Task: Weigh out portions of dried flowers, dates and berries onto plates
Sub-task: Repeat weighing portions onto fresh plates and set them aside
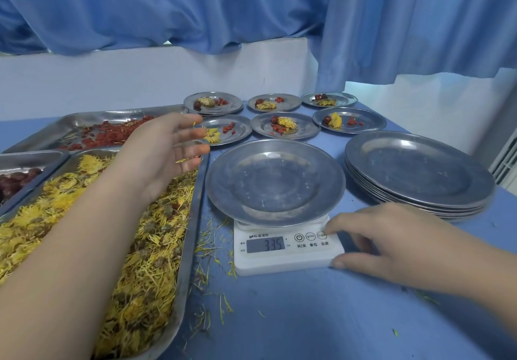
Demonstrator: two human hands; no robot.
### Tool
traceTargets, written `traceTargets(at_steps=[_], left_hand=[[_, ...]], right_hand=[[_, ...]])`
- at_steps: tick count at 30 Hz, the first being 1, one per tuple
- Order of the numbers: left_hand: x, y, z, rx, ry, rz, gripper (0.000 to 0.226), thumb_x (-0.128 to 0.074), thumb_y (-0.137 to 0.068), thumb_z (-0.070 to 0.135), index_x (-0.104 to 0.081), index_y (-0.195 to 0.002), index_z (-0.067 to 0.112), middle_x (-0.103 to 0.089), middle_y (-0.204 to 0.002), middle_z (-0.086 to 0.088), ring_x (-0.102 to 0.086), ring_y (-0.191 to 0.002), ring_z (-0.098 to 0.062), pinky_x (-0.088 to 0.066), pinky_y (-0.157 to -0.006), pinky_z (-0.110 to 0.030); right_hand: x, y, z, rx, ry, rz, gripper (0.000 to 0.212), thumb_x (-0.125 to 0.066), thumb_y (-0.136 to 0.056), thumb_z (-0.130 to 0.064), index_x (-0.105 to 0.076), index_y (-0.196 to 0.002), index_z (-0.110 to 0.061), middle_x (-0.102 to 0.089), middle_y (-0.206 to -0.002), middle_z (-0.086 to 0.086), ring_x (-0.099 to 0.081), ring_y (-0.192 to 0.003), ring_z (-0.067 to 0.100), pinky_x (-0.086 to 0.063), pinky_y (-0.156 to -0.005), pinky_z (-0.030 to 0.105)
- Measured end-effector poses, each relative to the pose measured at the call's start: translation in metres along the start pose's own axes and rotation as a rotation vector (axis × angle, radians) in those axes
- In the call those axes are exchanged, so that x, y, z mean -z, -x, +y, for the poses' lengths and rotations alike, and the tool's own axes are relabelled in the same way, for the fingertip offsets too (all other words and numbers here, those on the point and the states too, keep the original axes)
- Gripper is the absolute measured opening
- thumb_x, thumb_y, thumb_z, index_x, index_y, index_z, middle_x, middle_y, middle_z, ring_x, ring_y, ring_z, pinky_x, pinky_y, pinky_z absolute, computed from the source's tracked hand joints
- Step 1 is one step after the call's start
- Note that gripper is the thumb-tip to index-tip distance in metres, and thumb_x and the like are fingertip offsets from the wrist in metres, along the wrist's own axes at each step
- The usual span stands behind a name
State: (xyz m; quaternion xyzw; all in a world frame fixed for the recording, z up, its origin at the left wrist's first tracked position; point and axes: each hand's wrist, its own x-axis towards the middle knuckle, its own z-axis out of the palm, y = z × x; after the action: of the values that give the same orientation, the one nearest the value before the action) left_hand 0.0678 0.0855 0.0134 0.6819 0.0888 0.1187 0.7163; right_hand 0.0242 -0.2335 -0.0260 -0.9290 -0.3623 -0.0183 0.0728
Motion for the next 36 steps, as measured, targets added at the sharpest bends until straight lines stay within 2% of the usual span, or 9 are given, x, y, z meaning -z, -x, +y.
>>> traceTargets(at_steps=[6, 12, 15, 21, 23, 26, 28, 31, 36], left_hand=[[-0.002, 0.001, 0.0, 0.002, -0.019, -0.002, 0.019, -0.053, -0.093, 0.028, -0.068, -0.103, 0.022, -0.068, -0.089, 0.003, -0.066, -0.074, -0.016, -0.049, -0.069, -0.03], [-0.002, 0.002, -0.001, -0.013, -0.052, -0.008, 0.02, -0.053, -0.094, 0.029, -0.069, -0.104, 0.022, -0.069, -0.09, 0.003, -0.067, -0.074, -0.016, -0.051, -0.069, -0.03], [-0.003, 0.002, -0.001, -0.02, -0.067, -0.005, 0.02, -0.054, -0.093, 0.029, -0.069, -0.104, 0.022, -0.07, -0.091, 0.003, -0.067, -0.074, -0.015, -0.05, -0.069, -0.03], [-0.007, 0.005, 0.0, -0.021, -0.084, -0.016, 0.019, -0.053, -0.093, 0.027, -0.068, -0.104, 0.021, -0.07, -0.083, 0.006, -0.065, -0.069, -0.013, -0.048, -0.069, -0.03], [-0.009, 0.007, 0.0, -0.019, -0.09, -0.017, 0.019, -0.054, -0.093, 0.026, -0.068, -0.104, 0.019, -0.069, -0.085, 0.004, -0.064, -0.069, -0.014, -0.047, -0.07, -0.031], [-0.011, 0.01, 0.001, -0.026, -0.116, -0.002, 0.019, -0.054, -0.093, 0.026, -0.068, -0.105, 0.018, -0.069, -0.088, 0.003, -0.064, -0.068, -0.014, -0.048, -0.07, -0.031], [-0.012, 0.011, 0.001, -0.042, -0.151, 0.017, 0.021, -0.057, -0.092, 0.027, -0.067, -0.107, 0.016, -0.07, -0.092, 0.001, -0.064, -0.07, -0.016, -0.049, -0.07, -0.032], [-0.005, 0.009, 0.005, -0.089, -0.256, 0.026, 0.023, -0.06, -0.092, 0.03, -0.067, -0.109, 0.017, -0.071, -0.099, -0.002, -0.065, -0.075, -0.018, -0.053, -0.072, -0.033], [0.033, 0.016, 0.023, -0.11, -0.309, -0.094, 0.029, -0.059, -0.084, 0.038, -0.072, -0.103, 0.02, -0.072, -0.092, -0.002, -0.068, -0.076, -0.021, -0.05, -0.068, -0.033]], right_hand=[[-0.002, -0.001, -0.003, -0.018, 0.03, -0.03, 0.049, -0.044, -0.079, -0.071, -0.045, -0.122, -0.047, -0.051, -0.072, -0.019, -0.046, -0.065, -0.006, -0.037, -0.058, 0.016], [-0.008, -0.005, -0.009, -0.129, -0.049, -0.019, 0.047, -0.045, -0.071, -0.076, -0.046, -0.107, -0.047, -0.056, -0.069, -0.017, -0.05, -0.063, -0.002, -0.037, -0.054, 0.017], [-0.013, -0.006, -0.014, -0.157, -0.108, 0.007, 0.05, -0.047, -0.068, -0.076, -0.046, -0.101, -0.039, -0.057, -0.075, -0.024, -0.051, -0.062, 0.0, -0.046, -0.059, 0.028], [-0.015, -0.009, -0.017, -0.113, -0.036, 0.017, 0.051, -0.043, -0.07, -0.078, -0.044, -0.099, -0.035, -0.046, -0.087, -0.047, -0.05, -0.069, -0.006, -0.04, -0.052, 0.022], [-0.016, -0.008, -0.013, -0.099, -0.076, 0.038, 0.05, -0.042, -0.07, -0.078, -0.045, -0.099, -0.037, -0.05, -0.083, -0.042, -0.05, -0.068, -0.005, -0.041, -0.052, 0.024], [-0.016, -0.007, -0.004, -0.057, -0.148, 0.031, 0.044, -0.041, -0.072, -0.075, -0.047, -0.098, -0.04, -0.058, -0.074, -0.022, -0.052, -0.066, 0.0, -0.047, -0.056, 0.03], [-0.014, -0.008, 0.0, -0.016, -0.162, 0.047, 0.038, -0.044, -0.076, -0.07, -0.053, -0.096, -0.039, -0.057, -0.067, -0.014, -0.053, -0.065, 0.002, -0.048, -0.059, 0.032], [-0.012, -0.01, 0.002, 0.067, -0.198, 0.124, 0.035, -0.044, -0.083, -0.063, -0.063, -0.085, -0.034, -0.056, -0.063, -0.014, -0.054, -0.063, 0.005, -0.048, -0.06, 0.031], [-0.016, -0.013, 0.002, 0.152, -0.188, 0.258, 0.039, -0.043, -0.087, -0.055, -0.059, -0.067, -0.026, -0.051, -0.058, -0.014, -0.049, -0.058, 0.004, -0.048, -0.058, 0.035]])
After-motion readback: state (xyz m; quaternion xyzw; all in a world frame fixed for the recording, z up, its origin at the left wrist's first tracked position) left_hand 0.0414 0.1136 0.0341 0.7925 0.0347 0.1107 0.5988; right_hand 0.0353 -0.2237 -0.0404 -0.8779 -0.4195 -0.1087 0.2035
